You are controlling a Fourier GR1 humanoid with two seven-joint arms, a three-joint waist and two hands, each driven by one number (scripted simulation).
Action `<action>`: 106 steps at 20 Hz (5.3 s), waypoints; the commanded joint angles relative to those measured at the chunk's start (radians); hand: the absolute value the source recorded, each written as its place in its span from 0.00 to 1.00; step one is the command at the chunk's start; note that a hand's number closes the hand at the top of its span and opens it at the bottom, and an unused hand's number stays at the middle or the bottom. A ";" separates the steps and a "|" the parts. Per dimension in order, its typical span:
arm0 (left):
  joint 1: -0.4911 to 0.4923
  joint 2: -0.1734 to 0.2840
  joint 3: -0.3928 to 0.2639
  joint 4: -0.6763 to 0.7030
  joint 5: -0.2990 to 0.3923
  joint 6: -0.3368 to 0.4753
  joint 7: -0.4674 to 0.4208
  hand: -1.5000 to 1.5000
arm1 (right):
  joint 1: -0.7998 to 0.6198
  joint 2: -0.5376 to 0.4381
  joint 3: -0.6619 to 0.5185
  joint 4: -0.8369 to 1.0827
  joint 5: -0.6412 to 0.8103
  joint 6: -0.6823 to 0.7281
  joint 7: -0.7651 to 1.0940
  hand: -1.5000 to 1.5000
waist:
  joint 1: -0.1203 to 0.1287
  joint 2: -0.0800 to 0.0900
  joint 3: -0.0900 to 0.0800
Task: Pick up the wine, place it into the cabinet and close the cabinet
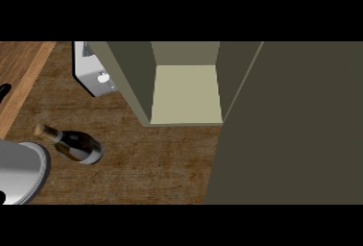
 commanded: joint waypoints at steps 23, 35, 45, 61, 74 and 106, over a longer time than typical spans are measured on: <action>0.055 -0.069 0.017 0.497 -0.280 -0.201 -0.453 0.00 | -0.038 -0.130 0.114 -0.185 0.179 -0.135 0.103 0.00 | -0.007 -0.001 -0.001; 0.026 -0.044 0.030 0.809 -0.383 -0.287 -0.688 0.00 | -0.006 -0.189 0.141 -0.184 0.167 -0.185 0.072 0.00 | -0.008 0.000 0.000; -0.098 -0.017 0.037 1.137 -0.493 -0.254 -0.889 0.00 | -0.069 -0.206 0.152 -0.158 0.179 -0.229 0.097 0.00 | -0.010 0.002 -0.001; -0.230 0.002 -0.001 1.480 -0.522 -0.396 -1.009 0.00 | -0.126 -0.253 0.158 -0.163 0.189 -0.262 0.150 0.00 | -0.008 0.001 -0.001; -0.267 -0.008 -0.006 1.622 -0.536 -0.404 -1.192 1.00 | -0.064 -0.300 0.200 -0.140 0.165 -0.295 0.038 0.00 | -0.014 0.003 -0.002; 0.001 -0.316 -0.268 0.893 -0.502 -0.203 -0.937 1.00 | -0.018 -0.363 0.198 -0.121 0.123 -0.365 -0.054 0.00 | 0.020 -0.006 0.003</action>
